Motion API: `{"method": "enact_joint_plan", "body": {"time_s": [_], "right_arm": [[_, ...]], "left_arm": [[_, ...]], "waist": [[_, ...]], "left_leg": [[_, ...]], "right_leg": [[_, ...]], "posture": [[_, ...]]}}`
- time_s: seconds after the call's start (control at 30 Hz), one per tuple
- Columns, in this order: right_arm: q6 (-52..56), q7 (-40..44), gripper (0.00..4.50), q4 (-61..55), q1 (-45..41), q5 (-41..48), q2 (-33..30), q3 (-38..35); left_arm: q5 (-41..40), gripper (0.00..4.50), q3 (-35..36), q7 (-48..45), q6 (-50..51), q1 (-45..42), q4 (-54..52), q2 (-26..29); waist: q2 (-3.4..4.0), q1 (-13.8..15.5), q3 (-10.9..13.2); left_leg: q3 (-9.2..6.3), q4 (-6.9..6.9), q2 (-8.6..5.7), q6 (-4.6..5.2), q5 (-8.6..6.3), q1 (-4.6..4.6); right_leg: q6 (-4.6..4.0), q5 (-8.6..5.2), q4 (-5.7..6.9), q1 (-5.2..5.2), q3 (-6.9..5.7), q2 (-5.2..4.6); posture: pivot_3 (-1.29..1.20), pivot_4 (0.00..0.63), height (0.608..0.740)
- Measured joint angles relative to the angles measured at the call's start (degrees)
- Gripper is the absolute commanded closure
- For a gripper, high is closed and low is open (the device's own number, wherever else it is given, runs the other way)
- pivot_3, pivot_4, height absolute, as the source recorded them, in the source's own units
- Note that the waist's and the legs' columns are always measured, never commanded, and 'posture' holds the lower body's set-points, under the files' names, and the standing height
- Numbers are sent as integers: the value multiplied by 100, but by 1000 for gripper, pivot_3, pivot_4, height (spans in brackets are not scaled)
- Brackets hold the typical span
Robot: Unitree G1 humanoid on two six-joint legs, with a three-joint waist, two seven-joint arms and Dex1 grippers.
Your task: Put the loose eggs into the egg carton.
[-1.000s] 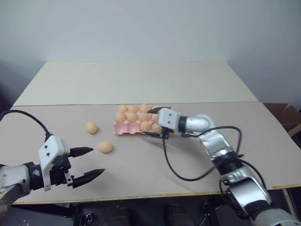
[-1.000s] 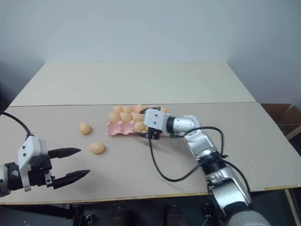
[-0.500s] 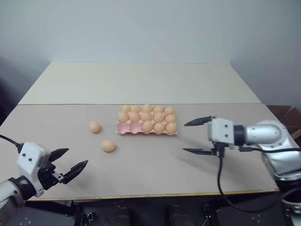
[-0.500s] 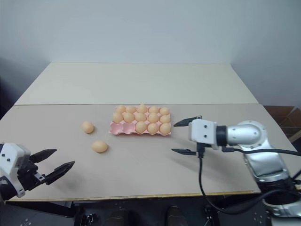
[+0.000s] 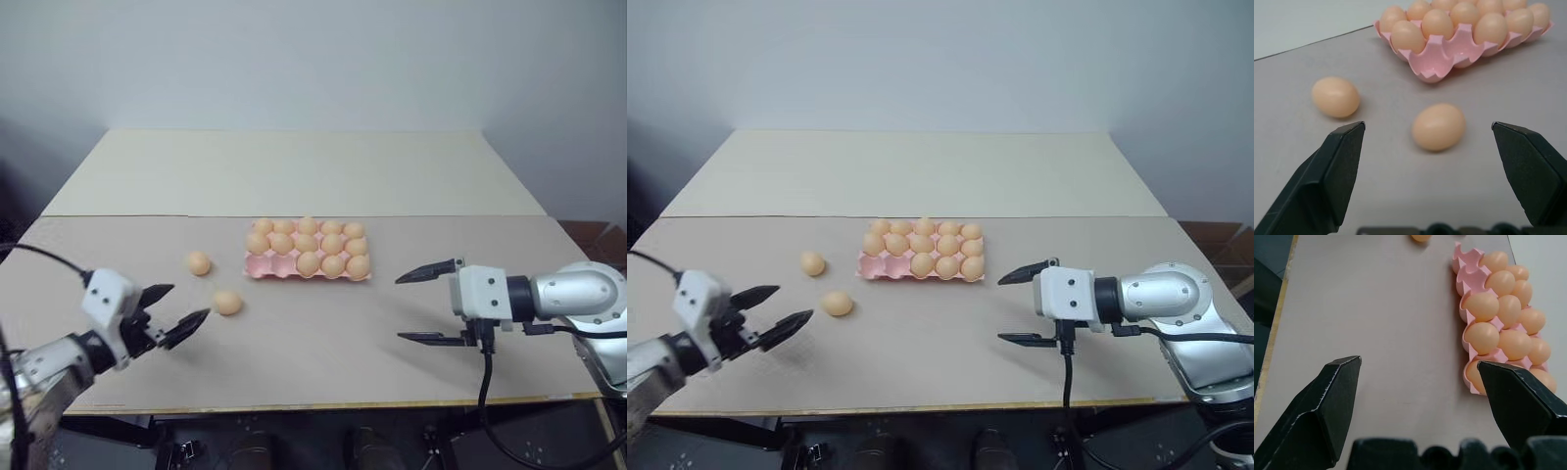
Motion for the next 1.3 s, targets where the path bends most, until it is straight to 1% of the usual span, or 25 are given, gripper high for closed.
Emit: {"method": "enact_joint_plan", "body": {"time_s": [0.13,0.2,0.33,0.4,0.6,0.7,0.77,0.87,0.93,0.97,1.0,1.07,1.3], "right_arm": [[68,-220,58,-57,112,-103,6,4],[111,-274,58,-76,168,-108,6,3],[117,-438,58,-151,195,-175,5,-5],[120,-490,58,-152,195,-217,5,-6],[121,-645,58,-150,208,-317,5,-12],[121,-744,58,-150,208,-362,10,-12],[121,-768,58,-150,220,-382,9,-12],[121,-865,0,-150,278,-420,11,-12],[121,-920,0,-149,291,-447,12,-12],[121,-951,0,-150,291,-451,15,-12],[121,-965,0,-150,291,-453,19,-12],[121,-982,0,-149,291,-488,34,-12],[121,-1096,0,-115,200,-550,100,-1]], "left_arm": [[357,0,-716,194,-168,-489,477,-361],[561,0,-959,267,-294,-655,694,-456],[875,0,-1360,223,-605,-874,1161,-549],[1009,0,-1480,180,-762,-946,1422,-569],[1191,0,-1730,-64,-1087,-1261,1903,-607],[1213,0,-1842,-152,-1177,-1380,2059,-806],[1224,0,-1946,-186,-1178,-1416,2114,-830],[1239,586,-1979,-209,-1176,-1487,2149,-831],[1238,1221,-1982,-225,-1174,-1489,2152,-829],[1238,1429,-1991,-244,-1174,-1489,2152,-823],[1239,1862,-1996,-256,-1173,-1489,2152,-821],[1239,2363,-1999,-278,-1169,-1489,2152,-813],[1212,2414,-1997,-306,-1136,-1543,2142,-811]], "waist": [[-3,18,-1],[-3,25,-1],[-3,30,-1],[-3,31,-1],[-3,58,-1],[-4,58,-1],[-4,53,-1],[-4,56,-1],[-4,49,-1],[-4,49,-1],[-4,51,-1],[-4,56,-1],[-4,55,-1]], "left_leg": [[1,-1,-1,0,0,-8],[0,0,-1,0,0,-9],[0,0,-1,1,0,-6],[0,2,-1,1,0,-5],[0,4,-2,1,0,-7],[0,4,-2,1,0,-10],[0,4,-2,1,0,-9],[-1,4,-2,1,1,-8],[-1,6,-2,2,1,-8],[-1,7,-2,2,1,-8],[-1,8,-2,1,1,-8],[-1,8,-2,1,1,-8],[-1,8,-2,2,1,-9]], "right_leg": [[6,4,-7,-1,0,0],[20,13,-6,-2,0,0],[16,10,-4,-1,0,1],[5,4,-2,-1,0,1],[7,4,-1,0,0,-1],[33,20,-4,0,0,-1],[37,22,-4,-1,0,0],[37,22,-2,0,-2,0],[37,23,-1,0,0,0],[37,23,-1,0,0,0],[37,23,-1,0,0,0],[37,23,-1,0,0,0],[38,23,-1,1,-1,0]], "posture": [[0,150,740],[0,150,740],[0,150,740],[0,150,740],[0,150,740],[0,150,740],[0,150,740],[0,150,740],[0,150,740],[0,150,740],[0,150,740],[0,150,740],[0,150,740]]}}
